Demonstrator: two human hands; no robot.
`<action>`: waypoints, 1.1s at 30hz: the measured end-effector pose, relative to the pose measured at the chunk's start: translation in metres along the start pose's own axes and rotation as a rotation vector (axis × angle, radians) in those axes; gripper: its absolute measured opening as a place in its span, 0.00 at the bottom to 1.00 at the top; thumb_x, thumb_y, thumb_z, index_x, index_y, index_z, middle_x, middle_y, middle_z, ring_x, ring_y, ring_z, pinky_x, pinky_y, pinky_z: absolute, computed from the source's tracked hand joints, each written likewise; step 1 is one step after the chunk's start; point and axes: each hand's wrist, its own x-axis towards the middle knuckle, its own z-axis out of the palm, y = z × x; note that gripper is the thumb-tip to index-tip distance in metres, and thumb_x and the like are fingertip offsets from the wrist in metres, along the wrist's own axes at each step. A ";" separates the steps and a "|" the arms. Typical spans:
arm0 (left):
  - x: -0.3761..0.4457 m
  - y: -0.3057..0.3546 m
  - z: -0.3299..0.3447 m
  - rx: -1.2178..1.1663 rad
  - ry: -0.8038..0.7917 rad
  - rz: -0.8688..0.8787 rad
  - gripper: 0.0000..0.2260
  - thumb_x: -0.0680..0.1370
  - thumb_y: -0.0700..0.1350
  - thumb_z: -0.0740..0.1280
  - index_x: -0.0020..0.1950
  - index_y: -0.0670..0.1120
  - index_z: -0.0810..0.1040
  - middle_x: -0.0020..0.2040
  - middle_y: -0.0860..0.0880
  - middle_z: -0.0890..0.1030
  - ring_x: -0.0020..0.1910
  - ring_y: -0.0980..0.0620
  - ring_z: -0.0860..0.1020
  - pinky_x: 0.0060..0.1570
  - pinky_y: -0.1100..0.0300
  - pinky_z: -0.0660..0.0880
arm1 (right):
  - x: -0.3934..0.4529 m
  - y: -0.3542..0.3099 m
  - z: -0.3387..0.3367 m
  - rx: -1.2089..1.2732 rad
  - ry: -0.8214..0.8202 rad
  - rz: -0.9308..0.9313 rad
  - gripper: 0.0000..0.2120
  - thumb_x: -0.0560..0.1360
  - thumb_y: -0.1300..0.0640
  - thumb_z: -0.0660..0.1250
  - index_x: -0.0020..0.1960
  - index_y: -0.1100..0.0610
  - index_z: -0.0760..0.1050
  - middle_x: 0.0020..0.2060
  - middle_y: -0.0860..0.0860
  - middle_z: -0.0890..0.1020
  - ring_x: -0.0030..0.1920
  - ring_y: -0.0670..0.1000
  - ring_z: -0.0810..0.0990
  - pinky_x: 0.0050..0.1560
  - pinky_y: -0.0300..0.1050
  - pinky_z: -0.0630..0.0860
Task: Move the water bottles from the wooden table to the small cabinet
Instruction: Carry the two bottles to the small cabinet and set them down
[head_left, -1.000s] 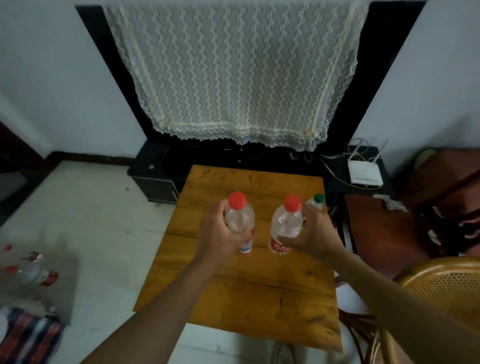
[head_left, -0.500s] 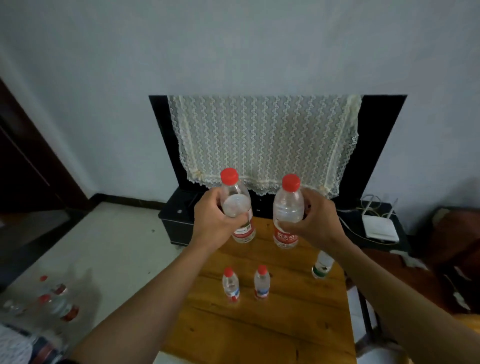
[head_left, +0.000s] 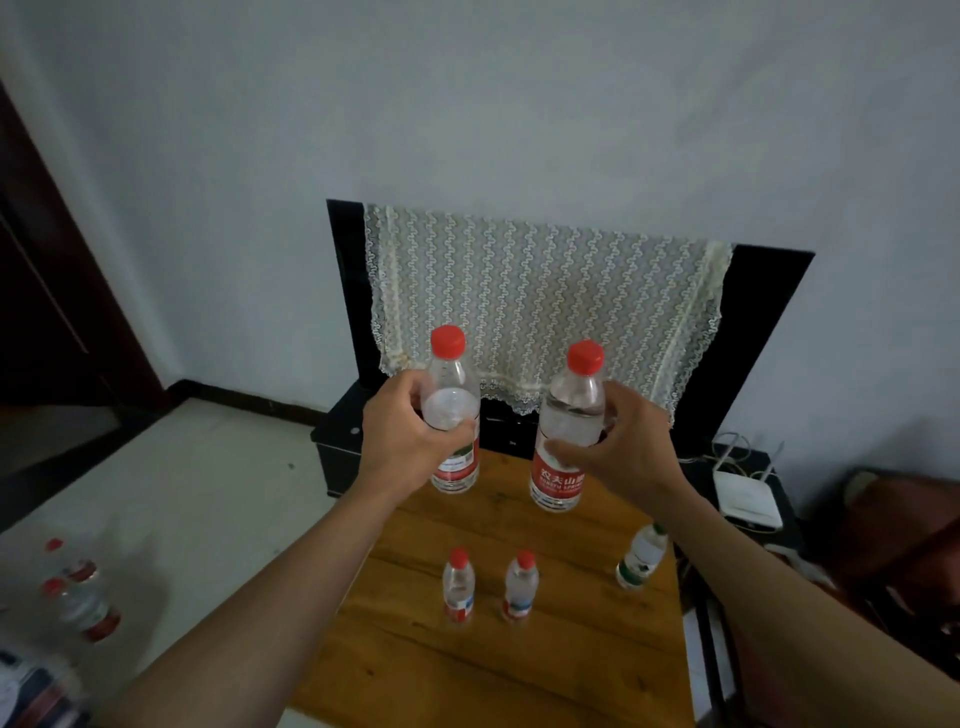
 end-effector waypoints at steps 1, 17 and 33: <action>-0.001 -0.001 -0.001 0.005 0.010 -0.003 0.23 0.59 0.58 0.76 0.47 0.49 0.74 0.44 0.52 0.80 0.42 0.53 0.80 0.41 0.47 0.81 | 0.001 0.000 0.001 0.007 -0.008 -0.004 0.28 0.59 0.40 0.78 0.53 0.51 0.76 0.44 0.46 0.82 0.44 0.45 0.82 0.45 0.49 0.83; -0.022 0.016 -0.028 0.348 0.327 -0.233 0.24 0.64 0.49 0.81 0.54 0.51 0.74 0.47 0.56 0.78 0.44 0.63 0.77 0.41 0.71 0.70 | 0.065 -0.006 0.053 0.217 -0.298 -0.258 0.24 0.59 0.38 0.76 0.48 0.50 0.75 0.41 0.45 0.82 0.42 0.43 0.81 0.44 0.46 0.81; -0.233 0.075 -0.188 0.611 0.830 -0.515 0.22 0.64 0.51 0.80 0.51 0.51 0.74 0.45 0.55 0.79 0.44 0.58 0.79 0.40 0.64 0.76 | -0.072 -0.198 0.142 0.563 -0.784 -0.632 0.25 0.59 0.43 0.79 0.53 0.47 0.76 0.44 0.42 0.81 0.43 0.41 0.80 0.43 0.34 0.76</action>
